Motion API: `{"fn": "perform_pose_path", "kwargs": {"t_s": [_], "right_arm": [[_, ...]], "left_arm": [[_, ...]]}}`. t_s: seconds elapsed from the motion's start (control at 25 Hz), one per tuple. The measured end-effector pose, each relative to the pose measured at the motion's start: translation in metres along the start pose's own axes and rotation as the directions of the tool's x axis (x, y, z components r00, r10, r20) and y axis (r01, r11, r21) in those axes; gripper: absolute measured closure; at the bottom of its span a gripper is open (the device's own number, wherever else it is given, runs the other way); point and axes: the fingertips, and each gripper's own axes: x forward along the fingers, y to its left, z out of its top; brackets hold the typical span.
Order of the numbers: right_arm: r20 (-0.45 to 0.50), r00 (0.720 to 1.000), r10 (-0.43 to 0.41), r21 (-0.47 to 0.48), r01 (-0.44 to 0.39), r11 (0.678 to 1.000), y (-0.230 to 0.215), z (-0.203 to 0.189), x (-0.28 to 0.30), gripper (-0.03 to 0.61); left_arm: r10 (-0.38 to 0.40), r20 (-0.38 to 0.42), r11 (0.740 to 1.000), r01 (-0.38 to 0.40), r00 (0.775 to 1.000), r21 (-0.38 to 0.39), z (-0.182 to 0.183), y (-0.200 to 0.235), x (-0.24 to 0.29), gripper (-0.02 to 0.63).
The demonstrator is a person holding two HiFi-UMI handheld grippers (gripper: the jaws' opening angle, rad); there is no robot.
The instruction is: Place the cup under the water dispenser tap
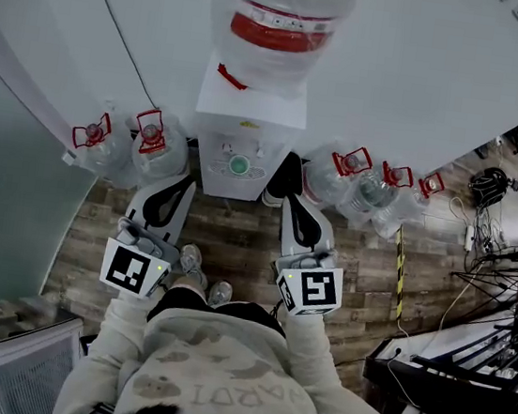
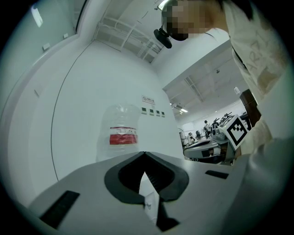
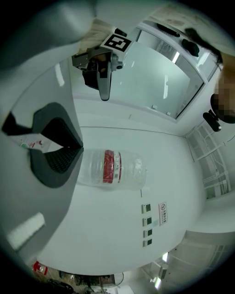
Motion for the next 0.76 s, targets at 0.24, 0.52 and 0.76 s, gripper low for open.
{"fn": "perform_pose_path", "kwargs": {"t_s": [0.24, 0.52, 0.76], "right_arm": [[0.01, 1.0, 0.005, 0.005, -0.005, 1.0, 0.0014, 0.0029, -0.0015, 0.569], [0.014, 1.0, 0.018, -0.006, -0.018, 1.0, 0.0053, 0.0062, -0.0014, 0.569], [0.024, 1.0, 0.01, 0.02, -0.011, 1.0, 0.0081, 0.0038, -0.0041, 0.569]], "left_arm": [[0.001, 0.006, 1.0, -0.001, 1.0, 0.018, 0.0034, -0.0021, -0.0023, 0.609], [0.017, 0.019, 1.0, -0.016, 1.0, -0.02, 0.0091, -0.0038, -0.0039, 0.609], [0.018, 0.007, 1.0, -0.018, 1.0, -0.003, 0.0073, -0.0045, -0.0093, 0.609]]}}
